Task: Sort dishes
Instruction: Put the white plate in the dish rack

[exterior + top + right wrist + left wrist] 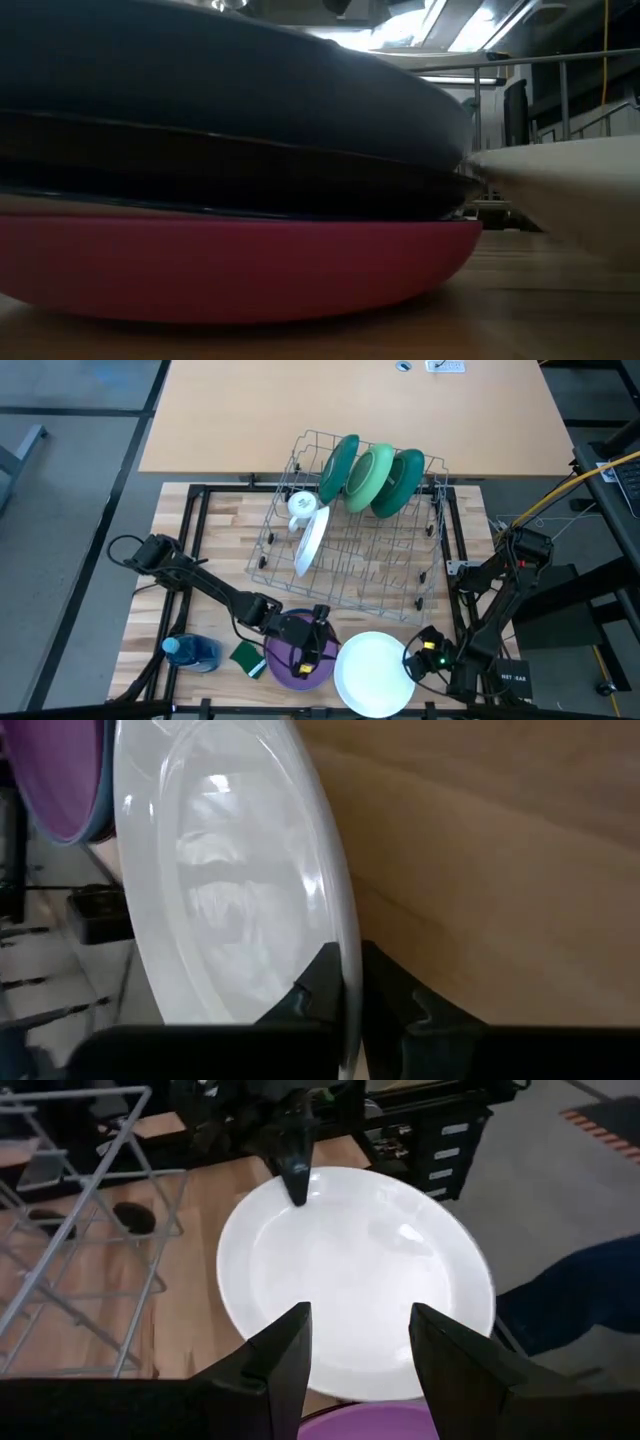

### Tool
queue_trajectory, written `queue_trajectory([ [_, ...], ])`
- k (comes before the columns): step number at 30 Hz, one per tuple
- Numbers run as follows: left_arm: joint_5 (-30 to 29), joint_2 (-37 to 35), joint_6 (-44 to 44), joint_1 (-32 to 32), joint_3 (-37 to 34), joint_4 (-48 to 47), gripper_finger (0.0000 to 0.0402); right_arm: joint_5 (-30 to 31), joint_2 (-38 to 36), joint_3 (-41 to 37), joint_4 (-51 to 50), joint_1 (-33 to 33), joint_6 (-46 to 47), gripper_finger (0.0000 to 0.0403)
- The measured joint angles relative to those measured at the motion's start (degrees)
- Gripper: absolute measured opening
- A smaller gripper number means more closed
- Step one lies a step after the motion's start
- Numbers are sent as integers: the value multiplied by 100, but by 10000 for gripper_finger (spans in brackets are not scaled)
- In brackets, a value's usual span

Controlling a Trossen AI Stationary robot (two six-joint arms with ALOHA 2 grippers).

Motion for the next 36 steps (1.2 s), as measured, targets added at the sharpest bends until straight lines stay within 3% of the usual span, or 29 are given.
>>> queue_trajectory([
  [15,0,0,-1448,254,0,-13,159,21,0,965,-1660,0,6,17],
  [26,0,350,-2642,334,4,-33,159,414,-11,1268,-2004,-3,6,18],
  [36,24,378,-3126,337,4,-85,159,397,-11,1268,-1952,-333,-438,17],
])
